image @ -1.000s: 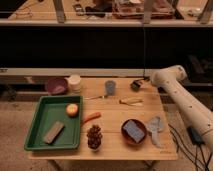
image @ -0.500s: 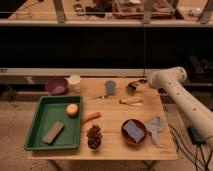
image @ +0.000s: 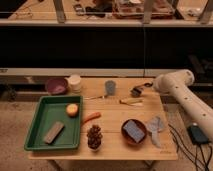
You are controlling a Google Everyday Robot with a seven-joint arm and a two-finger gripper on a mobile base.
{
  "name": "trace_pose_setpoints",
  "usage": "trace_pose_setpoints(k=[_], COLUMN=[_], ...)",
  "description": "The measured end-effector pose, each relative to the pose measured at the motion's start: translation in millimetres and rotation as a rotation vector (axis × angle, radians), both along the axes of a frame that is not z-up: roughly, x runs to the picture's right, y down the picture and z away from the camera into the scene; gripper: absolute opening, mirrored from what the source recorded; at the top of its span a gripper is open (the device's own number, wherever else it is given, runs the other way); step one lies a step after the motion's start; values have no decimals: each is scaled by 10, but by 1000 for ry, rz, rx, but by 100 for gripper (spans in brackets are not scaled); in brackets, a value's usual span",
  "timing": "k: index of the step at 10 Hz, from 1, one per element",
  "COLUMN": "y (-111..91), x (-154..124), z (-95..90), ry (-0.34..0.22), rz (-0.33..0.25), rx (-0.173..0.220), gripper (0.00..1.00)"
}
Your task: Wipe table surface with brush
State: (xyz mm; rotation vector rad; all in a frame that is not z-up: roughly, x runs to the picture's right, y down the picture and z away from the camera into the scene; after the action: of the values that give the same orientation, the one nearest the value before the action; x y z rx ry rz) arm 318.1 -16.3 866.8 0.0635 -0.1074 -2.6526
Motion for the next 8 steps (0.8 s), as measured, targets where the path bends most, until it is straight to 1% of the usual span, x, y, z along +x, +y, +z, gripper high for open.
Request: trace_pose_setpoints(k=[1,3,5,6,8], y=[7,-14,-66,-113,-219], x=[89,313,531,565,517], z=[10,117,290,407,516], ry=[18,63,109,119,117], rz=[7,32,64,79,90], rx=[-5,-17,-29,-34,-26], gripper=[0,0,0,0,0])
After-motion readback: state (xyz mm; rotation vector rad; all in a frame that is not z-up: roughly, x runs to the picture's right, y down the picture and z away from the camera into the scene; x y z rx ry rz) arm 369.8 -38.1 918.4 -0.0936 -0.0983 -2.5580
